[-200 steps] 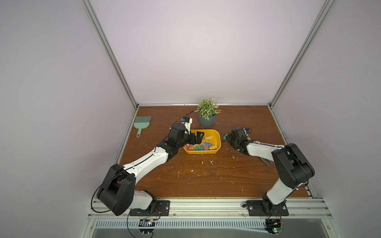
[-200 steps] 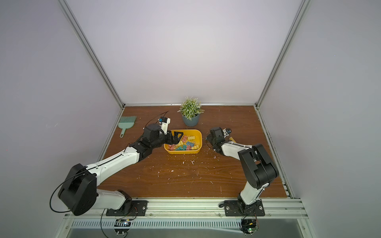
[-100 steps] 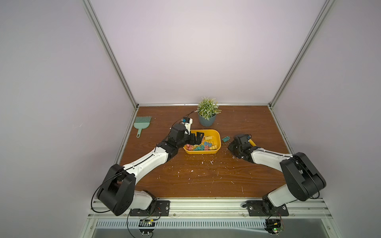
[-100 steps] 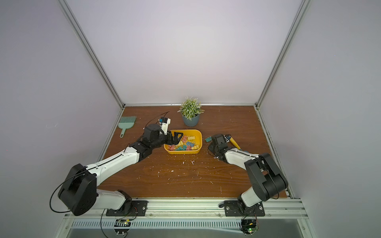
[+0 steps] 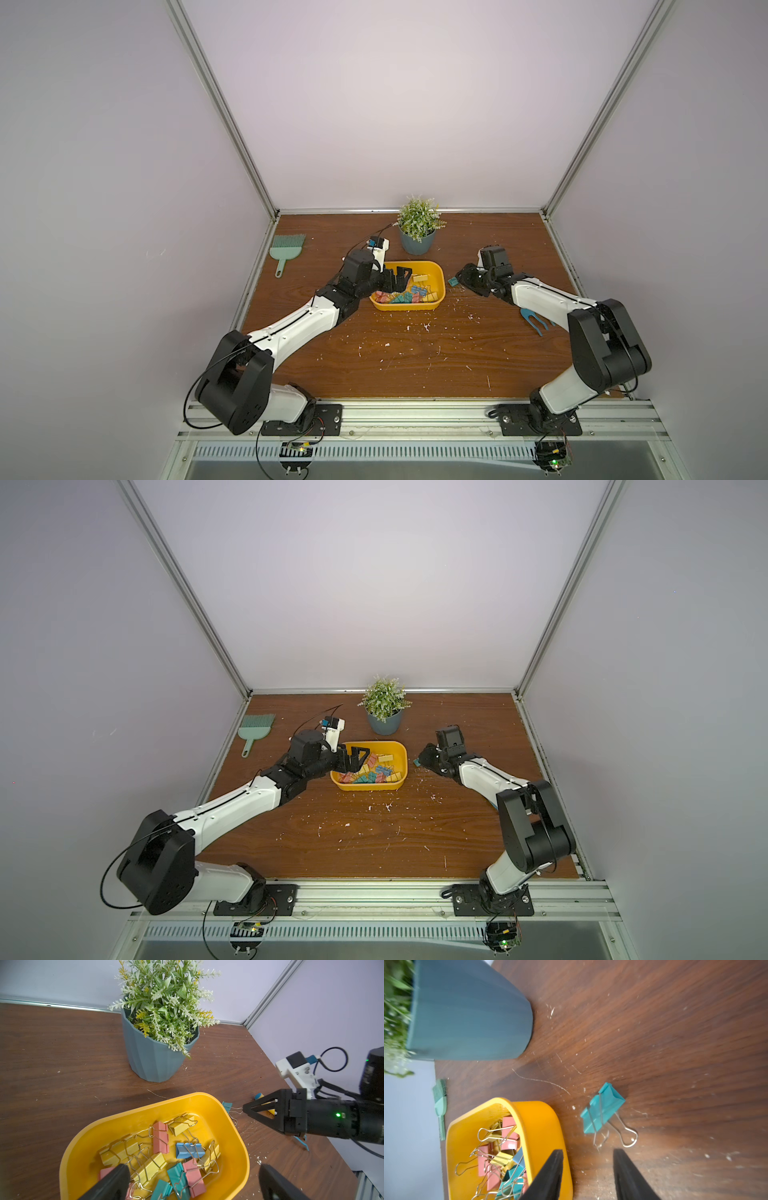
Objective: Take out the binder clips from the storage box
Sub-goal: Place the binder clip at the center of the board.
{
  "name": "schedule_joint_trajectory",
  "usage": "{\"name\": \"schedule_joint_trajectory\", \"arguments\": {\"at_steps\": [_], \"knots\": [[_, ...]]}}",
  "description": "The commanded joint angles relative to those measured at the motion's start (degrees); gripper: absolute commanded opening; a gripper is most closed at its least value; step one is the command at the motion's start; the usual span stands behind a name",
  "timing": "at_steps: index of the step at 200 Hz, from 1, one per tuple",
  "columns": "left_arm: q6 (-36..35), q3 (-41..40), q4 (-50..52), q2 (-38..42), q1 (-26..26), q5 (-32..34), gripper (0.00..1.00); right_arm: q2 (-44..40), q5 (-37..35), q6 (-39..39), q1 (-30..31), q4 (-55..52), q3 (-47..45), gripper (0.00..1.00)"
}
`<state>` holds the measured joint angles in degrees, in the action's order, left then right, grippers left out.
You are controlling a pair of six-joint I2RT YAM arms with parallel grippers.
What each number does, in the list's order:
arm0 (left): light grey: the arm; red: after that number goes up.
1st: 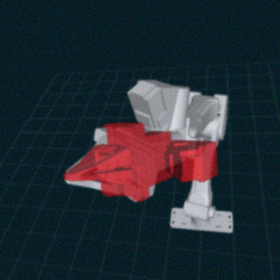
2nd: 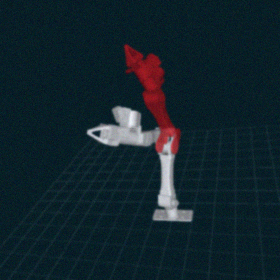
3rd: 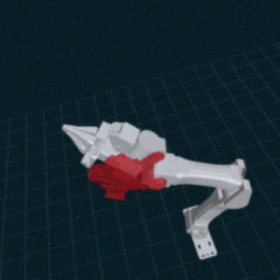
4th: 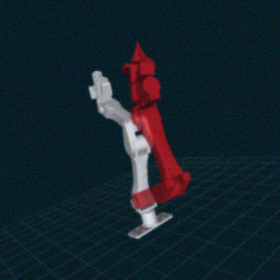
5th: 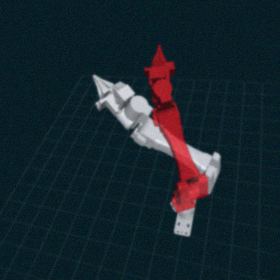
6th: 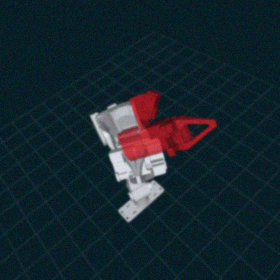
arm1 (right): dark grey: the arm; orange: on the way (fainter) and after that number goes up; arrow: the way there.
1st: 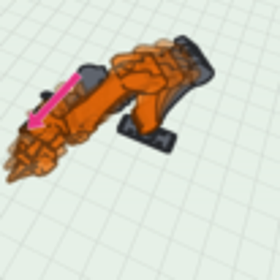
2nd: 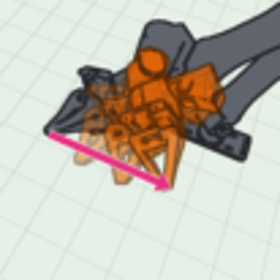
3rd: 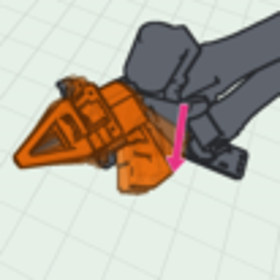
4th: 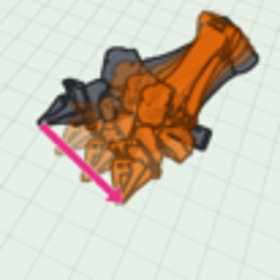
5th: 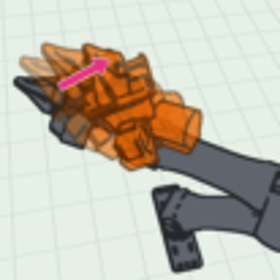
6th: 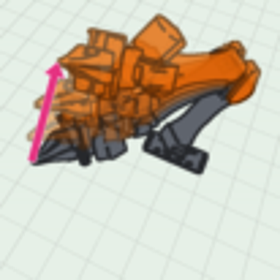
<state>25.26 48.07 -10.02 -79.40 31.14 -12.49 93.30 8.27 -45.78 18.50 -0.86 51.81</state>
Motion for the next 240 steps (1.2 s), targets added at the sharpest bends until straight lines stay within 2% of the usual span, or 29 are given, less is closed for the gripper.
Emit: {"name": "schedule_joint_trajectory", "arguments": {"at_steps": [1,70,84,121,169,210,240], "knots": [[-0.7,1.9,1.3,-1.3,0.6,-1.6,1.00,3.3,4.0,1.2,-1.4,-1.7,3.5,0.44],[-0.2,1.5,1.5,-1.6,0.6,-1.7,1.00,7.5,3.2,-4.7,-1.7,2.4,5.0,0.25],[-0.2,1.4,1.5,-1.6,0.6,-1.7,1.00,7.5,3.1,-6.0,-1.7,3.5,4.7,0.24],[-0.8,1.5,1.9,-1.4,0.6,-1.5,1.00,7.5,1.1,-5.5,-1.9,1.9,6.2,0.29],[-0.8,1.0,1.9,-1.3,0.6,-1.2,1.00,8.5,1.2,-5.8,-2.5,1.8,6.4,0.25],[-0.7,0.9,1.8,-1.1,0.6,-0.9,1.00,8.3,0.5,-7.1,-2.6,1.9,6.3,0.14],[0.1,0.9,2.1,-1.1,0.6,0.3,1.00,6.1,0.7,-14.2,-2.5,8.0,2.2,0.00]]}}
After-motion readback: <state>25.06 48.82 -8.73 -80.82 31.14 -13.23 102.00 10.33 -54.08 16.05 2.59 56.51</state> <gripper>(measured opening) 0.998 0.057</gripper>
